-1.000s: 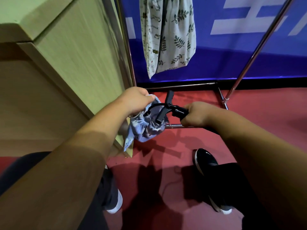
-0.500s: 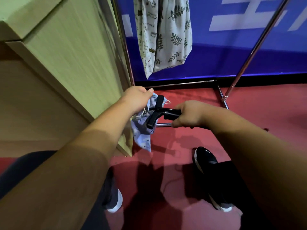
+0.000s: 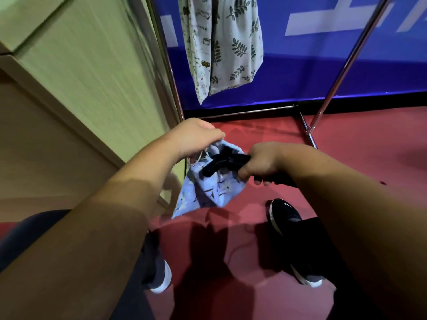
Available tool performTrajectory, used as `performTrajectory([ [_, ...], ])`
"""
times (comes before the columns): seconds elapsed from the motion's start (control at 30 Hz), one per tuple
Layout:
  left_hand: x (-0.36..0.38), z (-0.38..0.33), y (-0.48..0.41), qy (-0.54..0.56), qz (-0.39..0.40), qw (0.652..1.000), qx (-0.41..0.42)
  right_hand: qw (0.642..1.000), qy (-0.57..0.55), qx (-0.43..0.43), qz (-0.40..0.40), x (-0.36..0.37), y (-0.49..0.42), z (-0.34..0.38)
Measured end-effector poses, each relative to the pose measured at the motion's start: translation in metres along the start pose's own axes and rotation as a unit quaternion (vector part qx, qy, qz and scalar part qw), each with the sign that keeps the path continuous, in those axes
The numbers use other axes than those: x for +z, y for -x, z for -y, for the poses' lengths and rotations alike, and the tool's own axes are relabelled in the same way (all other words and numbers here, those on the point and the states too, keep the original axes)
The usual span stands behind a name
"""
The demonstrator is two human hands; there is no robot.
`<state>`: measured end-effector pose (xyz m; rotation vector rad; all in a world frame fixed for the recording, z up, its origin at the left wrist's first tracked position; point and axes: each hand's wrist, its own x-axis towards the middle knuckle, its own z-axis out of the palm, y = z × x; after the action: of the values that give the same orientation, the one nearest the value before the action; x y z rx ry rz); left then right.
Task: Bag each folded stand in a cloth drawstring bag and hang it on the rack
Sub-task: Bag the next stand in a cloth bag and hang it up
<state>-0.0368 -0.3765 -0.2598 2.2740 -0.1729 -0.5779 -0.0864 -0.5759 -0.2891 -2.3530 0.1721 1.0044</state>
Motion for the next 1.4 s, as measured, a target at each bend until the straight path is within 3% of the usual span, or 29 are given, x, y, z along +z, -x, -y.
performTrajectory([
  [0.23, -0.006, 0.002, 0.004, -0.176, 0.004, 0.984, 0.021, 0.990, -0.136, 0.036, -0.032, 0.001, -0.005, -0.005],
  [0.33, -0.004, 0.005, 0.000, -0.244, -0.058, 0.968, 0.030, 0.968, -0.241, 0.065, -0.015, 0.007, -0.005, -0.002],
  [0.47, -0.003, 0.013, -0.005, -0.188, -0.148, 0.970, 0.031, 0.955, -0.292, 0.053, 0.029, 0.011, 0.004, 0.011],
  [0.57, -0.002, 0.011, -0.006, -0.143, -0.160, 0.976, 0.045, 0.949, -0.310, 0.025, 0.051, 0.014, 0.009, 0.020],
  [0.93, 0.007, 0.008, -0.009, -0.090, -0.086, 0.991, 0.044, 0.885, -0.449, 0.047, 0.110, -0.002, 0.001, 0.033],
  [1.13, 0.009, 0.007, -0.005, -0.053, 0.012, 0.997, 0.063, 0.833, -0.551, -0.021, 0.048, -0.009, -0.004, 0.020],
  [1.2, 0.010, 0.007, -0.003, -0.025, 0.031, 0.995, 0.089, 0.847, -0.526, -0.025, 0.070, -0.008, 0.000, 0.026],
  [1.27, 0.009, 0.010, -0.002, 0.002, 0.054, 0.993, 0.107, 0.886, -0.458, -0.007, 0.070, -0.009, 0.003, 0.033],
  [1.4, 0.011, 0.008, -0.002, 0.012, 0.052, 0.988, 0.145, 0.894, -0.443, -0.013, 0.063, -0.010, -0.001, 0.033],
])
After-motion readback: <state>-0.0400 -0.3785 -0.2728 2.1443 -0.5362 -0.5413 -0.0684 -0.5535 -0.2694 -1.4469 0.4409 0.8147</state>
